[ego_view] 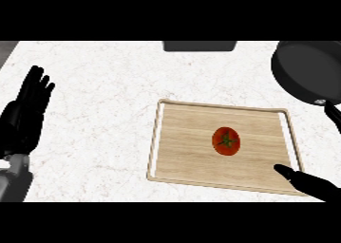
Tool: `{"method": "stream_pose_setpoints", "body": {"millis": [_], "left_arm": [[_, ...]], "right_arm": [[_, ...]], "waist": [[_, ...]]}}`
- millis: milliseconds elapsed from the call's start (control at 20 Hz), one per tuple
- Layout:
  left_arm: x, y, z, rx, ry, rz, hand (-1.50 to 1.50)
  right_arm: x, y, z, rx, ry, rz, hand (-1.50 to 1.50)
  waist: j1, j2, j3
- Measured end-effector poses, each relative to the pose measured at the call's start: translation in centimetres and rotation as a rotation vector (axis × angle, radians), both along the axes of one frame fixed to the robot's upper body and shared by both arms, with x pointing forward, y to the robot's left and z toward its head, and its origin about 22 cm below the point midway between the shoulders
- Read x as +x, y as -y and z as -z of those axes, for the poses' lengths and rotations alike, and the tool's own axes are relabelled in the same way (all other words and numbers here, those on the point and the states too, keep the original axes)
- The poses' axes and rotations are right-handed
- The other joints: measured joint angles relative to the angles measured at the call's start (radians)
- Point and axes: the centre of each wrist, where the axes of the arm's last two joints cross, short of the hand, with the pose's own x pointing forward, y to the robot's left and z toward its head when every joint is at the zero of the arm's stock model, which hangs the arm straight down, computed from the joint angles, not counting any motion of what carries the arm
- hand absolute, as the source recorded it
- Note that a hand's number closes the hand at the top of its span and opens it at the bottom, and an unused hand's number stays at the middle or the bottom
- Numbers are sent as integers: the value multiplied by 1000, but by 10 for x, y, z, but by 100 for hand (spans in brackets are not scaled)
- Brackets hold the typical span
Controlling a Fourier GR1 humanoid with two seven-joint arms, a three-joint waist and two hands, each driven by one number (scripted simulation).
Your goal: Pick the tomato from the tray and place it in the pot
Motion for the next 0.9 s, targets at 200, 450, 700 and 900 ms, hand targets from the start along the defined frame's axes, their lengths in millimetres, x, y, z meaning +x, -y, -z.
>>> {"method": "stream_pose_setpoints", "body": {"millis": [200, 450, 700, 900], "left_arm": [[4, 3, -4, -1, 6, 8, 0], [9, 5, -7, -2, 7, 20, 0], [4, 10, -4, -3, 4, 26, 0], [2, 10, -3, -9, 3, 23, 0]], "right_arm": [[-2, -10, -16, -129, -204, -26, -150], [0, -38, -37, -288, -419, -19, -150], [8, -82, -46, -366, -587, -3, -150], [24, -116, -50, -384, -658, -4, -150]], "waist": [[8, 2, -2], [16, 4, -2], [24, 3, -1], [19, 3, 1]]}}
